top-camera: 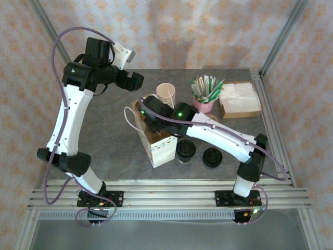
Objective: Pack the takeout coffee
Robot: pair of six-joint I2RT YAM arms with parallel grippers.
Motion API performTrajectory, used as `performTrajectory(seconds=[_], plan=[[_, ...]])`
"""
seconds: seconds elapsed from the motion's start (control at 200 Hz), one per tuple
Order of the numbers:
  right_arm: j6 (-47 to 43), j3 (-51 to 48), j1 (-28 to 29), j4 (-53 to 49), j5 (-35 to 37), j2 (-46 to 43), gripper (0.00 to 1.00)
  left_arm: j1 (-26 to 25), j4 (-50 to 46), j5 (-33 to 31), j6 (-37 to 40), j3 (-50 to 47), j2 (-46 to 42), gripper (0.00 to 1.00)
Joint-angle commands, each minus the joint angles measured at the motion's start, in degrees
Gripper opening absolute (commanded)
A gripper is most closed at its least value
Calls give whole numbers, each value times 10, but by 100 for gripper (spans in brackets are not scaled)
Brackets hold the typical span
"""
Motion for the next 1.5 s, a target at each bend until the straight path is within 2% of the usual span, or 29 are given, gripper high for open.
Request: performTrajectory(seconds=[0.0, 0.606, 0.936, 1.241, 1.496], plan=[[17, 41, 0, -71, -6, 22, 34, 0, 44, -56, -54, -16, -8, 98], [25, 198, -14, -227, -44, 130, 33, 0, 99, -103, -92, -123, -58, 97], [27, 201, -29, -241, -77, 145, 34, 0, 118, -104, -103, -172, -74, 96], [31, 187, -38, -206, -79, 130, 34, 0, 115, -48, -97, -208, -92, 92], [28, 193, -41, -231, -84, 146, 34, 1, 127, -60, -105, -272, -130, 91]])
